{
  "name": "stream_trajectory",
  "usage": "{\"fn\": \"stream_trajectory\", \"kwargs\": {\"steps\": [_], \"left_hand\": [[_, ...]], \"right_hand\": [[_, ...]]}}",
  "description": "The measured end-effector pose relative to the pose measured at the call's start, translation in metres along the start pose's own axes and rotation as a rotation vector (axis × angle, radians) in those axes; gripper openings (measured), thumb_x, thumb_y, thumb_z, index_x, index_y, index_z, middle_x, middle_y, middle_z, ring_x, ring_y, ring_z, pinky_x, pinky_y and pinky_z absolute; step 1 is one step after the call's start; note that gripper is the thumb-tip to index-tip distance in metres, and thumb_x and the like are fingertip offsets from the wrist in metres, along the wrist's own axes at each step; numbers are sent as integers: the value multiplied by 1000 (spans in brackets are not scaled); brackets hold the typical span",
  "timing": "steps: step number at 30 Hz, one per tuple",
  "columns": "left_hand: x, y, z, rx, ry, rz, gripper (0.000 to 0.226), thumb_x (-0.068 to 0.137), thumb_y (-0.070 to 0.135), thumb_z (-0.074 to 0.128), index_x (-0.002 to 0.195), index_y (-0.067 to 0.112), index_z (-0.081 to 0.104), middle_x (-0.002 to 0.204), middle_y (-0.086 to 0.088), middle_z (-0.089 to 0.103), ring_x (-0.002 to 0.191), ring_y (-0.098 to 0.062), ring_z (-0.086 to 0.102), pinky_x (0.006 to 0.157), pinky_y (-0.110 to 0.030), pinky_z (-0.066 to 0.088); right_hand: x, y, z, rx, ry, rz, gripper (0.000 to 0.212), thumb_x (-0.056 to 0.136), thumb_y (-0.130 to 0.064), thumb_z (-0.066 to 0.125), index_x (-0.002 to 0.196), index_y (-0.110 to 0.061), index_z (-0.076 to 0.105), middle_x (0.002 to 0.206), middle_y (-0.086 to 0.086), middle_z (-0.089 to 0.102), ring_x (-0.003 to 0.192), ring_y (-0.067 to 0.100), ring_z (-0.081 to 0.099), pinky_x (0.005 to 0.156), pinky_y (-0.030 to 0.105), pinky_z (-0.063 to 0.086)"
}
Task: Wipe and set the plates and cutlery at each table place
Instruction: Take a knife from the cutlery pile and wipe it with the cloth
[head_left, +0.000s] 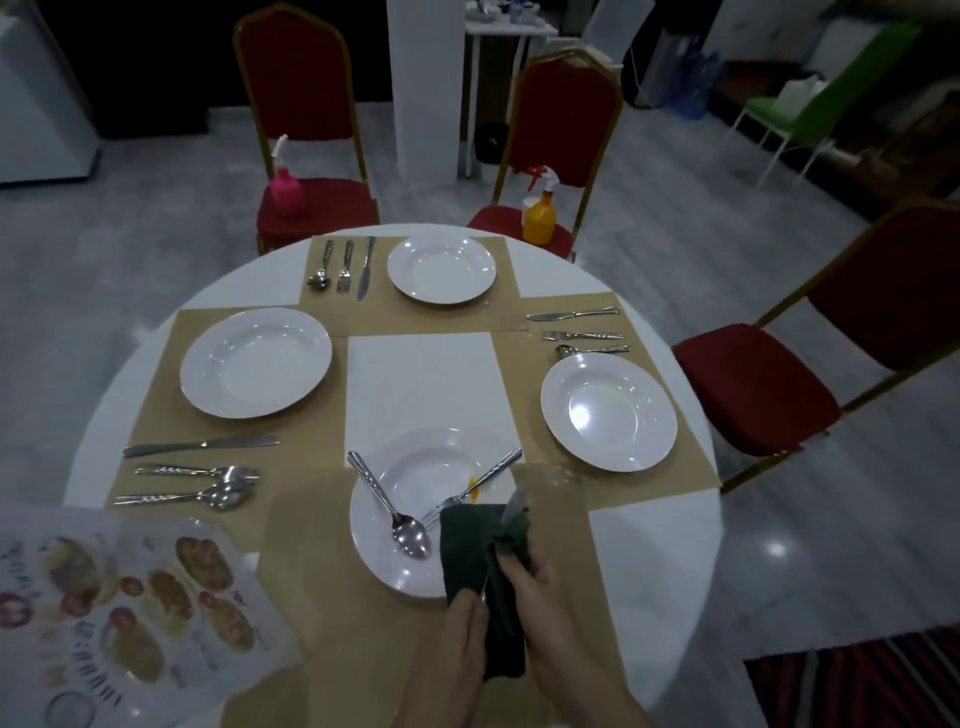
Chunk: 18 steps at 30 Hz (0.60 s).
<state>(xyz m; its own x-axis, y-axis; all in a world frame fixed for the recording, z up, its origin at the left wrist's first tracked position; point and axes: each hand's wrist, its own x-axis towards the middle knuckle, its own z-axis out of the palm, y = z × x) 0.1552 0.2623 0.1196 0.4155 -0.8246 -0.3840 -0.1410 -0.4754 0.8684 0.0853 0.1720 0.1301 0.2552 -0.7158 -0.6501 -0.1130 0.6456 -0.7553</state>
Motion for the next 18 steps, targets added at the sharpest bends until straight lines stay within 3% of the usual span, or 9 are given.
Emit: {"fn": "stream_trajectory", "kwargs": {"steps": [3,6,9,12,15,18], "left_hand": [[-6,13,1,-155,-91,-16,33,101,11,40,69,13,47,51,2,44,47,-9,38,53,-30,33],[-8,32,-1,-279,-146,-96,33,102,14,37,70,13,45,46,4,34,38,-8,26,39,-21,20],[-5,48,-6,-352,-171,-145,30,102,18,35,74,12,45,48,3,30,38,-8,19,44,-20,11],[-9,52,-12,-370,-169,-169,30,102,17,36,73,12,46,48,2,27,38,-9,17,43,-17,12],[-13,49,-15,-338,-47,-159,36,100,15,38,68,10,51,46,3,27,37,-9,18,42,-18,14],[-2,48,-8,-237,137,-100,35,98,16,40,72,8,62,44,9,37,39,-5,29,46,-26,22]], "right_hand": [[12,-10,-6,45,98,32,21,91,-31,65,102,-15,73,95,13,75,92,33,71,88,50,56],[30,-27,-12,111,202,-5,22,90,-26,66,104,-9,69,97,17,72,92,34,69,83,44,57],[52,-46,-18,117,238,-57,24,91,-21,64,111,-7,64,105,16,70,94,30,68,77,37,55],[71,-65,-39,156,319,-20,22,92,-20,64,105,-2,65,102,16,69,94,32,66,85,41,54],[80,-79,-76,190,381,-44,28,92,-22,64,112,-2,65,104,15,69,93,31,65,79,38,53],[64,-76,-92,151,176,-79,27,95,-28,61,113,-9,67,105,11,72,95,26,68,72,33,54]]}}
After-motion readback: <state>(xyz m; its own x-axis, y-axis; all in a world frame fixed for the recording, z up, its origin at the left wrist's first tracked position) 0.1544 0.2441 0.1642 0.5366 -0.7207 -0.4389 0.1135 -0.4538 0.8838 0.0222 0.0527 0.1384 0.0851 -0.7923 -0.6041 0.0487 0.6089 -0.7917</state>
